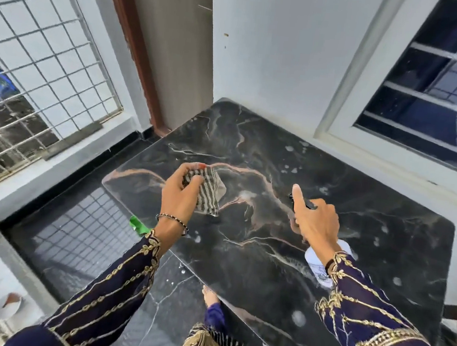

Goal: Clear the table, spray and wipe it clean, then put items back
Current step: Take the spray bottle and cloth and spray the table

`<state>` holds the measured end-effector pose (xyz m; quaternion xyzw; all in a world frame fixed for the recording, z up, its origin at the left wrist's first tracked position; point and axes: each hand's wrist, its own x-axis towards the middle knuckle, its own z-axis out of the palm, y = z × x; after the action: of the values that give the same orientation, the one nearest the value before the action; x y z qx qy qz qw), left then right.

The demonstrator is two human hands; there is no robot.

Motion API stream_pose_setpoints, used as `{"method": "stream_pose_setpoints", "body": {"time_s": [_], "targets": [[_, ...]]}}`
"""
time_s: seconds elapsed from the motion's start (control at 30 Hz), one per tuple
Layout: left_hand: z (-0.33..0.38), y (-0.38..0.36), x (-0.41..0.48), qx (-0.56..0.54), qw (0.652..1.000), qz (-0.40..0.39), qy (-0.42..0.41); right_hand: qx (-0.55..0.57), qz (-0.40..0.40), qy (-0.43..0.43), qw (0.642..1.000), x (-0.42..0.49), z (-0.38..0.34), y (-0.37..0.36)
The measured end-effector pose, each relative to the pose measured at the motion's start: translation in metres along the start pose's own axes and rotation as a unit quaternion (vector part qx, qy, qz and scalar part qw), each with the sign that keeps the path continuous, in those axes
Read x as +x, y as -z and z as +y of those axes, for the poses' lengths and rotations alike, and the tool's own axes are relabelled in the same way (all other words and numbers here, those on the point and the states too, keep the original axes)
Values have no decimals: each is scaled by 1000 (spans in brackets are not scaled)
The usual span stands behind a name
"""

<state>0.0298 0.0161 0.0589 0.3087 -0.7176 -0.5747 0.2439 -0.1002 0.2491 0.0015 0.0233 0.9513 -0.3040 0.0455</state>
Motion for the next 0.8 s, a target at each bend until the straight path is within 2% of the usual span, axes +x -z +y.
{"method": "stream_pose_setpoints", "body": {"time_s": [0.23,0.33,0.5,0.67,0.8], "targets": [[6,-43,31,-15,998,-61,-1,28,48,-77,995,57,12,6],[11,-55,46,-28,996,-84,1,57,44,-101,992,88,15,7],[13,-72,69,-26,991,-129,10,90,58,-114,988,131,9,10],[13,-89,84,-29,988,-153,16,32,95,-113,989,157,-5,19],[11,-100,91,-26,986,-165,11,62,98,-113,987,172,-6,21]]}}
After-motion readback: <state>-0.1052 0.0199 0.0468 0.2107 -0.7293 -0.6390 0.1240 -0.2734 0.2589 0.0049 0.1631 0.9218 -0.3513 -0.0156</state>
